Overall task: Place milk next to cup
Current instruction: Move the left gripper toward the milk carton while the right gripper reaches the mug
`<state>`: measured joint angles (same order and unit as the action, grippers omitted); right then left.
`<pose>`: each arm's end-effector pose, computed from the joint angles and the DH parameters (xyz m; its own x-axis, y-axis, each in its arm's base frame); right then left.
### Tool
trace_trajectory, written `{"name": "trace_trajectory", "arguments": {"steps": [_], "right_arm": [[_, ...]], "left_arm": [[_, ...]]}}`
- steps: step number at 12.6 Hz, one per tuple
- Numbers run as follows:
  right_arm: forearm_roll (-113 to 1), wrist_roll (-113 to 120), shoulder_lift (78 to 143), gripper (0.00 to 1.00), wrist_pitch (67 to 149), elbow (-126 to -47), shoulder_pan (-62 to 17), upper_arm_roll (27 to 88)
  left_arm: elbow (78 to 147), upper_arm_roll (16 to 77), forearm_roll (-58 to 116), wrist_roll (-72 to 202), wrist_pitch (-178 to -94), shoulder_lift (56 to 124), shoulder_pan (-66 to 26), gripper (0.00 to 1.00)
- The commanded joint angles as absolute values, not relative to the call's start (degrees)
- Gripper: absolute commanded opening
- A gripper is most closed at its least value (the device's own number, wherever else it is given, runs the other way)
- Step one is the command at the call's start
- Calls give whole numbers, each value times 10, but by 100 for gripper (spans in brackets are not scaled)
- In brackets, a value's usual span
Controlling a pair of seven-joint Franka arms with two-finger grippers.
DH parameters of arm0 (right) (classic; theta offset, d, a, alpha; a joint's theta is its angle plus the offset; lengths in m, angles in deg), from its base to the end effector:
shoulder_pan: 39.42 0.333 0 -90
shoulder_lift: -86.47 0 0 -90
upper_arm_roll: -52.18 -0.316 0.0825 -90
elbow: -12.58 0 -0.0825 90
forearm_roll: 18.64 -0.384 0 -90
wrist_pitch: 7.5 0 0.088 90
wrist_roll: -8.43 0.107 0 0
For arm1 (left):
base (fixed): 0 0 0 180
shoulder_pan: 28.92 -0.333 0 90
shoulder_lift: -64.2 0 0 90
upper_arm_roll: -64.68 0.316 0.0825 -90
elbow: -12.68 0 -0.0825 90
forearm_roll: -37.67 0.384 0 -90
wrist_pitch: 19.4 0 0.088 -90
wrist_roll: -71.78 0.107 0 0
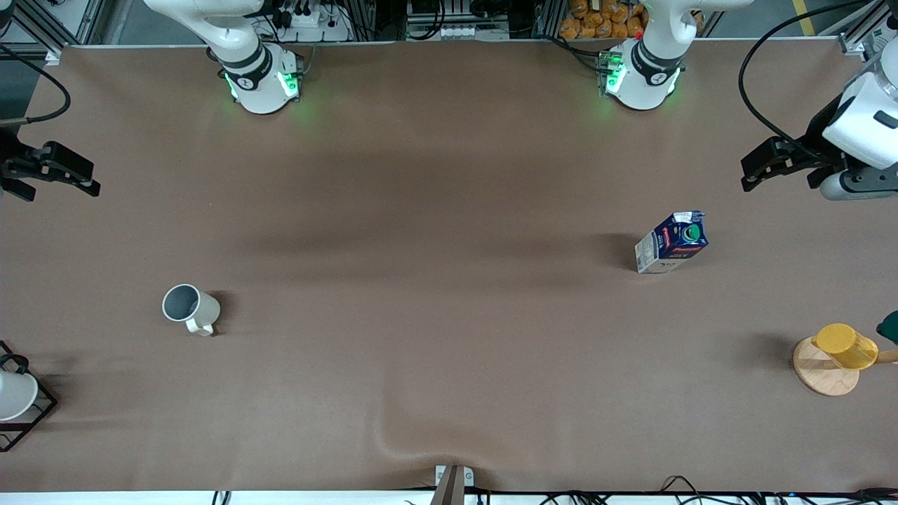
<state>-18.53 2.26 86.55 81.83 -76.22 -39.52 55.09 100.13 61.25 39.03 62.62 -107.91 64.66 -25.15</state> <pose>0.5533 -0.0293 0.6326 0.9985 0.0551 0.0076 0.0551 -0.9985 0.0028 0.5508 -0.0668 0.6387 0.9993 0.0348 0.0141 0.0351 -0.9992 -0.0213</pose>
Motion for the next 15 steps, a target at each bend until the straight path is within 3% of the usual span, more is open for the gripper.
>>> {"name": "trace_trajectory", "arguments": {"steps": [1,8,13,15], "right_arm": [[-177,85,860,100,814,-758,-394,551],[-183,91,864,100,795,-758,-392,551],[-184,88,864,100,763,-736,-394,551],[-174,86,902,100,763,-736,-398,552]], "left_arm": [[1000,614,389,633,-1071,639,-250,100],[1001,618,386,656,-1075,660,-256,100],[1084,607,376,634,-1126,644,-255,100],[1099,596,376,628,-1127,645,-257,100]]}}
